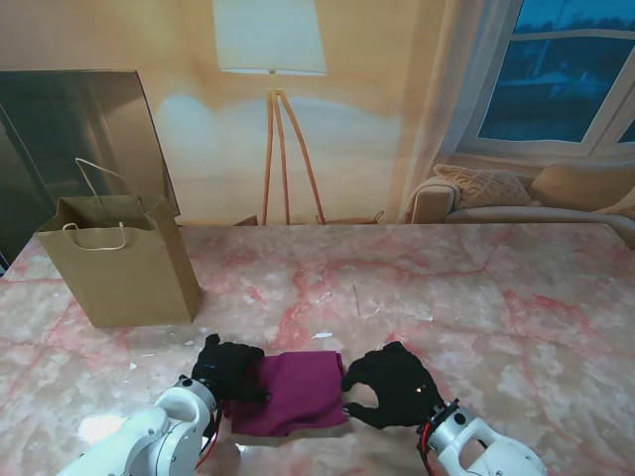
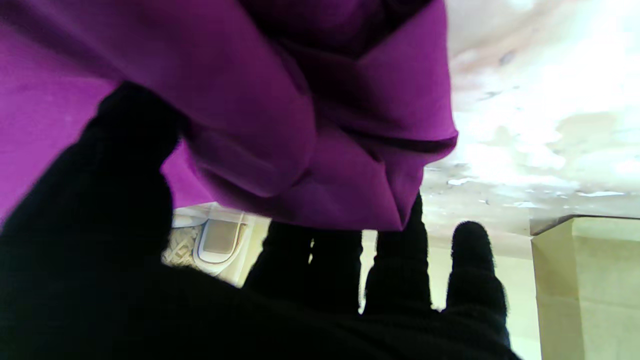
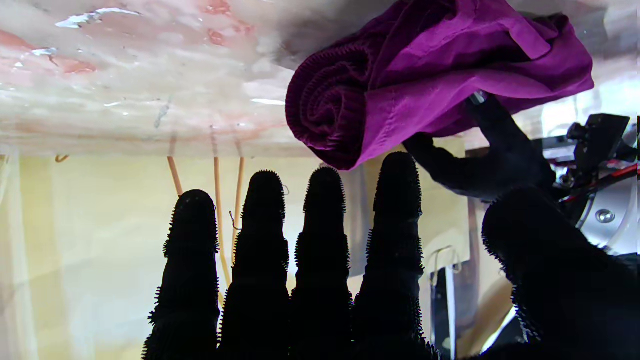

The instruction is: Fold the socks and the shorts into the kraft paper bag

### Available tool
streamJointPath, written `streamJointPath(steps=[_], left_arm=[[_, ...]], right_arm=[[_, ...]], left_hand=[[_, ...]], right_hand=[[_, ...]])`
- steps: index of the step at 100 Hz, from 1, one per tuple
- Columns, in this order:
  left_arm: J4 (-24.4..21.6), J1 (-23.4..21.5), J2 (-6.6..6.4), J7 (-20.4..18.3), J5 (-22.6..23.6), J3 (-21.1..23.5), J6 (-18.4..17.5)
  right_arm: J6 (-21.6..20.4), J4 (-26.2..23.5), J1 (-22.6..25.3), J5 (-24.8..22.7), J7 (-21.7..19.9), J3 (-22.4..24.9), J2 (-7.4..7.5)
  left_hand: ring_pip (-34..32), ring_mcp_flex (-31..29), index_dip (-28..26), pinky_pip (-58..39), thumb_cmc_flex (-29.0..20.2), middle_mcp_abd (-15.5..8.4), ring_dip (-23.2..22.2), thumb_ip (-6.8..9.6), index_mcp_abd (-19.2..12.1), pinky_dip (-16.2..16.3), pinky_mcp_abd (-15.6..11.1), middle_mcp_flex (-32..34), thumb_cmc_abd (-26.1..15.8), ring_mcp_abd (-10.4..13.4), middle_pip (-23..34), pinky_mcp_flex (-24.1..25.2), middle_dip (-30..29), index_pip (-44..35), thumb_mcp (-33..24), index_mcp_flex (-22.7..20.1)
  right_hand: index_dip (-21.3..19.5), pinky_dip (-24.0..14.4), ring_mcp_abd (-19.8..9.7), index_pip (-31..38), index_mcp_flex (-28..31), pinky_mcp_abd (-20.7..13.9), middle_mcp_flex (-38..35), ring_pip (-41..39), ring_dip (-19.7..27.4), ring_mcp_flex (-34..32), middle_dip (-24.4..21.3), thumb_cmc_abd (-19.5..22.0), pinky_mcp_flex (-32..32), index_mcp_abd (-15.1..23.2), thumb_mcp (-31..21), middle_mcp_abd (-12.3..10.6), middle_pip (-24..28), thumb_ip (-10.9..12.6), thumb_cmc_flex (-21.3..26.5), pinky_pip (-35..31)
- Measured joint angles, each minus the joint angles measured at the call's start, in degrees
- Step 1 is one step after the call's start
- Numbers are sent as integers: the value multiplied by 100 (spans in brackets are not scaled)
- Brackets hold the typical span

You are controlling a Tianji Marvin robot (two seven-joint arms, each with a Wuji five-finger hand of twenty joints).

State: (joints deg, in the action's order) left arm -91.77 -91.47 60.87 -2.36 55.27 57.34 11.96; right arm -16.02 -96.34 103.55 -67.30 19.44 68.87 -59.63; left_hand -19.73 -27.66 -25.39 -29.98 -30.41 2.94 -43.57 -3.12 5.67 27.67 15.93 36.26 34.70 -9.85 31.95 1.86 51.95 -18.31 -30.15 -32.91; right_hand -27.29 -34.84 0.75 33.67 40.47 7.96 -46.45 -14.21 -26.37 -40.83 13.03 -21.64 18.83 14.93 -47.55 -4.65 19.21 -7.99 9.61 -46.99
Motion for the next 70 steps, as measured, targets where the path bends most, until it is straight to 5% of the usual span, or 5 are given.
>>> streamJointPath(steps=[10,20,40,56,70], left_arm=[[43,55,-4,93,-19,-91,15],[192,103,4,443,-15,-196,-21],[206,96,76,542,-651,-7,-434],[205,-43,148,725,-861,137,-684],[120,-261,215,919,-986,331,-794]], right_arm=[[65,55,-40,78,38,-41,-22],[179,111,-76,51,86,-60,-34],[316,179,-120,113,58,-60,-48],[433,242,-181,177,2,-83,-56],[511,298,-230,234,-57,-106,-64]], left_hand=[[-427,-150,-1782,-364,-158,-21,-396,-107,-755,69,8,51,137,-17,11,-70,147,-2018,-355,-81],[-419,-418,-3107,-951,-463,-78,108,-369,-1448,335,-125,208,357,-46,-898,-360,-997,-3885,-387,-452],[-28,-1779,-4368,-2553,-843,349,1382,-371,-1551,477,-643,1712,431,307,-1787,-1708,-3140,-5224,-1489,-724],[-1065,-3481,-5162,-3669,-1525,35,1325,-371,-1541,363,-755,3309,721,362,-2007,-2743,-2115,-5627,-1705,-1060],[-1646,-3750,-5291,-4019,-1681,-92,1100,-371,-1541,352,-630,3573,815,366,-2153,-3007,-1421,-5670,-1768,-1128]], right_hand=[[3,26,0,-2,0,0,0,1,9,0,-14,89,0,0,4,2,-60,0,0,0],[4,37,0,-3,0,0,0,1,65,0,-43,93,0,0,4,8,-66,0,0,0],[4,69,0,-4,0,0,0,1,66,0,-65,154,-5,0,4,9,-68,0,31,0],[5,87,0,-4,0,0,0,1,67,0,-65,156,-10,0,4,10,-68,0,32,0],[5,90,0,-4,0,1,0,1,67,0,-65,157,-14,0,4,11,-68,0,32,0]])
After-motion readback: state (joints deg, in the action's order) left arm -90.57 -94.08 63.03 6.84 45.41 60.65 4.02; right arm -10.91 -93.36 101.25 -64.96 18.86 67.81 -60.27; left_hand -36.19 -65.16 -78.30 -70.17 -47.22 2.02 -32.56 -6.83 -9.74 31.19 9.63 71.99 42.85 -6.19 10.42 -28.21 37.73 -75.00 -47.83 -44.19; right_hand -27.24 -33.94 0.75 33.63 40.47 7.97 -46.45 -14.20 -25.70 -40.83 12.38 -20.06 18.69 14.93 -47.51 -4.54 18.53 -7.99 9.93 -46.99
